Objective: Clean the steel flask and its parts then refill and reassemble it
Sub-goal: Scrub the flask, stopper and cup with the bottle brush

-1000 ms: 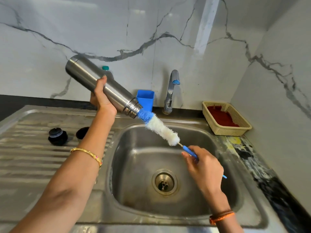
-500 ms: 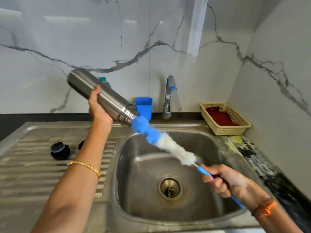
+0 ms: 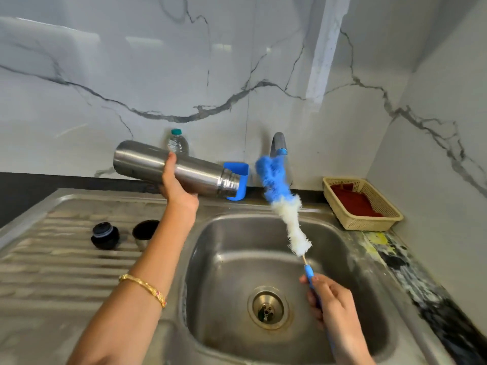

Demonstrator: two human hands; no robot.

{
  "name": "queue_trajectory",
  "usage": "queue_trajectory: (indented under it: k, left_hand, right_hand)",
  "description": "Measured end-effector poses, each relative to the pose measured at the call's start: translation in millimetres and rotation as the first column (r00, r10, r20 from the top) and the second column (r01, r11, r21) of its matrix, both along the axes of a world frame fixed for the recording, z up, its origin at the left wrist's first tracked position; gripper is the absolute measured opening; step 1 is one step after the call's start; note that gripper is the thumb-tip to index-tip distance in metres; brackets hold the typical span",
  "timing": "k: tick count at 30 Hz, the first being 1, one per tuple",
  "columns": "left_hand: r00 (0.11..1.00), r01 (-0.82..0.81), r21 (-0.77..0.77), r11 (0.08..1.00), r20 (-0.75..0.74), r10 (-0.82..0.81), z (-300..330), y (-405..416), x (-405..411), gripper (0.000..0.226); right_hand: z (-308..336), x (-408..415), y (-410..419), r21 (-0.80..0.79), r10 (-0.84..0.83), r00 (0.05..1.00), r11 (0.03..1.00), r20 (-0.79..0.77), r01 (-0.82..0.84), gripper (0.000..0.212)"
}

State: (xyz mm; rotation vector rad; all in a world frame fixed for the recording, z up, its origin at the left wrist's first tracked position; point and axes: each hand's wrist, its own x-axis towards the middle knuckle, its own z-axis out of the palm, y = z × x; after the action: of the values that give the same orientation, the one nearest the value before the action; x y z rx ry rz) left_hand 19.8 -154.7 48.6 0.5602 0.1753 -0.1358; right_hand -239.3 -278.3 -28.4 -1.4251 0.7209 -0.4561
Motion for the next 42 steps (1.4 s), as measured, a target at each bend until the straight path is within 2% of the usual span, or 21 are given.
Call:
queue_trajectory:
  k: [2, 7, 11, 14, 16, 19, 21, 23, 24, 26, 28, 31, 33, 35, 37, 42]
  left_hand:
    - [1.000, 0.026, 0.008, 1.000, -0.001, -0.026, -3.7, -3.3, -7.9, 0.098]
    - [0.996, 0.024, 0.103, 0.994, -0.092, -0.014, -12.8, -7.3, -26.3, 0.076]
    - [0.989, 0.041, 0.021, 0.999, -0.144, -0.038, -29.6, -0.1, -50.1, 0.072]
    - [0.992, 0.044, -0.030, 0.999, -0.121, -0.048, -27.4, -3.9, -57.9, 0.068]
    - [0.996, 0.000, -0.034, 0.999, -0.088, -0.003, -14.6, -11.0, -59.0, 0.066]
    - [0.998, -0.052, -0.073, 0.996, -0.045, 0.048, 2.2, -14.6, -61.6, 0.059]
    - [0.998, -0.058, -0.080, 0.995, -0.027, 0.056, 4.6, -12.1, -68.1, 0.066]
    - [0.999, -0.051, -0.079, 0.996, -0.015, 0.050, 1.2, -9.3, -77.5, 0.074]
    - [0.999, -0.052, -0.082, 0.995, -0.006, 0.052, -1.8, -6.8, -79.9, 0.065]
    - [0.998, -0.068, -0.102, 0.992, -0.008, 0.068, -7.0, 0.9, -83.8, 0.029]
    - [0.996, -0.084, -0.128, 0.988, -0.016, 0.083, -6.8, 6.9, -82.3, 0.015]
    - [0.995, -0.098, -0.127, 0.987, -0.045, 0.093, -8.0, 9.7, -73.9, 0.029]
    - [0.989, -0.137, -0.133, 0.982, -0.080, 0.128, -15.9, 12.8, -68.7, 0.044]
    - [0.986, -0.152, -0.135, 0.979, -0.089, 0.141, -19.3, 21.0, -63.1, 0.059]
    - [0.991, -0.123, -0.131, 0.984, -0.066, 0.115, -16.9, 26.0, -56.4, 0.062]
    - [0.992, -0.129, -0.104, 0.986, 0.001, 0.130, 9.3, 33.4, -34.7, 0.067]
  right_hand:
    - [1.1, 4.7, 9.0, -0.044, 0.027, 0.998, 0.999, 0.061, -0.025, 0.027]
    - [-1.4, 2.9, 12.9, -0.139, 0.121, 0.988, 0.985, 0.095, -0.107, 0.020]
    - [-19.9, -10.4, 21.0, -0.236, -0.025, 0.999, 0.972, -0.028, 0.018, 0.020]
    - [-19.5, -4.1, 16.0, -0.311, -0.171, 0.985, 0.936, 0.008, 0.165, 0.013]
    - [-16.0, 3.7, 13.6, -0.384, -0.201, 0.978, 0.899, 0.064, 0.210, 0.012]
    - [-10.6, 8.2, 11.5, -0.423, -0.162, 0.983, 0.887, 0.086, 0.183, 0.012]
    - [-4.4, 14.7, 4.2, -0.480, -0.134, 0.990, 0.867, 0.030, 0.132, 0.013]
    - [-1.9, 18.1, 1.0, -0.507, -0.088, 0.996, 0.859, 0.000, 0.076, 0.029]
    - [-3.9, 14.7, 3.3, -0.501, -0.072, 0.997, 0.863, -0.004, 0.060, 0.029]
    - [-10.5, -3.1, 12.4, -0.440, -0.099, 0.995, 0.893, 0.017, 0.097, 0.017]
    - [-15.3, -17.7, 20.8, -0.378, -0.144, 0.986, 0.911, 0.080, 0.163, 0.014]
    - [-16.7, -19.1, 32.2, -0.412, -0.154, 0.983, 0.893, 0.100, 0.182, 0.015]
    - [-22.7, -24.3, 41.3, -0.465, -0.200, 0.979, 0.863, 0.046, 0.199, 0.014]
    - [-22.9, -23.2, 51.2, -0.450, -0.229, 0.973, 0.867, 0.021, 0.214, 0.014]
    - [-11.1, -2.5, 51.5, -0.436, -0.207, 0.978, 0.877, 0.040, 0.203, 0.015]
    - [5.2, 50.5, 62.0, -0.578, -0.140, 0.990, 0.806, 0.020, 0.126, 0.017]
